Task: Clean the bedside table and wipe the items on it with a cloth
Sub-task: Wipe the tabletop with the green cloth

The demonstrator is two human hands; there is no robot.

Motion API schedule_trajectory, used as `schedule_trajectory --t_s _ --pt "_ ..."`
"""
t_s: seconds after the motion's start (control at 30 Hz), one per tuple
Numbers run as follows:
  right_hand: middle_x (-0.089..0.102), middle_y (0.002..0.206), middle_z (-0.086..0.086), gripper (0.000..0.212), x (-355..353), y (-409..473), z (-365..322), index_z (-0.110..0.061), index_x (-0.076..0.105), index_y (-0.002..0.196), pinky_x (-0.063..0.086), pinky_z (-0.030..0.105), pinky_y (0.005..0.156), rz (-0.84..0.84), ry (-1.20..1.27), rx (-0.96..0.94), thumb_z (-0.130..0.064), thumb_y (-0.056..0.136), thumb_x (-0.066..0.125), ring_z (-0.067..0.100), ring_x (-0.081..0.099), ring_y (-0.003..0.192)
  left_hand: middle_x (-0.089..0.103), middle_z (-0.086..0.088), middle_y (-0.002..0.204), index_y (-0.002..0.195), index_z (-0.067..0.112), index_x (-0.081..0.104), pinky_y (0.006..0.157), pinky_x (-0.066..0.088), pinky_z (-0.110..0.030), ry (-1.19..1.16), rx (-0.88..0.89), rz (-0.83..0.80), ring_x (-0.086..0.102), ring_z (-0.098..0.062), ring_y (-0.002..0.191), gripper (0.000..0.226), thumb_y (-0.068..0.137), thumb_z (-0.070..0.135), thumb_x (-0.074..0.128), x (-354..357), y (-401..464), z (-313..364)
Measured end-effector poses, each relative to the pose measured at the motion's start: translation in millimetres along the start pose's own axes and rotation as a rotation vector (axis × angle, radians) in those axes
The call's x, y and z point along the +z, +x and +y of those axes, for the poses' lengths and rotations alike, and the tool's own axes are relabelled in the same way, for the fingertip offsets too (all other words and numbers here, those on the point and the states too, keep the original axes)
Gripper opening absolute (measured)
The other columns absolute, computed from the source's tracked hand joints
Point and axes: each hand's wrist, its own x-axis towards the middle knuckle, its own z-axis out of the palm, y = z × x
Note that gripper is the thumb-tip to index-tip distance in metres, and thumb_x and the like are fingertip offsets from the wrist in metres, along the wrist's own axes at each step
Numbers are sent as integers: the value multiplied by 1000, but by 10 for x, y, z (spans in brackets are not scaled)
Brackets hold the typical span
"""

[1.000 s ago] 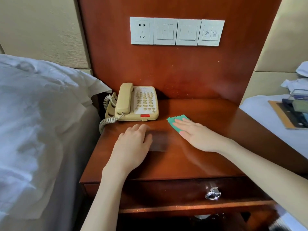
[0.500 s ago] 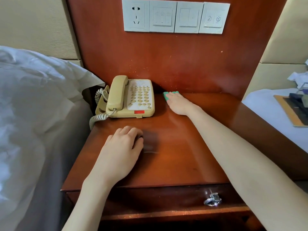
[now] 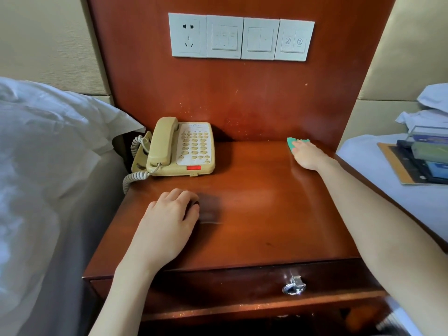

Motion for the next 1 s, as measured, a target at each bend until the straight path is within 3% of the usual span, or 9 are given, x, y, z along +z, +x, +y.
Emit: schedule_trajectory --t_s 0.3,0.47,0.6,0.73,1.0 --pt "7 160 4 49 -46 -542 118 -13 9 152 9 41 119 -34 -8 -20 -22 105 17 24 3 147 57 9 121 119 26 57 92 36 -31 38 -4 5 48 -16 112 26 99 33 43 16 -12 21" --pt "4 160 1 48 -112 -1054 19 -16 6 152 1 32 116 -103 -23 -163 -22 105 17 20 -4 147 57 6 123 122 25 56 93 37 -33 69 -7 7 49 -18 113 28 98 34 42 28 -13 32" --pt "7 159 -11 47 -131 -1501 -146 -27 15 152 -1 31 117 -161 38 -299 -24 105 21 9 -4 146 57 5 123 120 24 57 91 38 -33 91 8 0 49 -19 111 28 98 34 43 39 -20 38" --pt "7 158 -17 48 -58 -1946 -322 -33 14 151 -4 21 112 -131 1 -452 -25 104 23 3 -4 145 57 4 121 119 24 57 90 37 -34 102 18 -7 48 -20 110 27 98 34 44 41 -28 44" --pt "4 154 -26 47 -55 -2700 -551 -38 13 149 -4 21 116 -122 21 -612 -28 104 22 -6 -10 141 56 4 125 121 25 57 92 37 -34 114 12 -28 47 -21 113 29 98 35 43 37 -21 43"
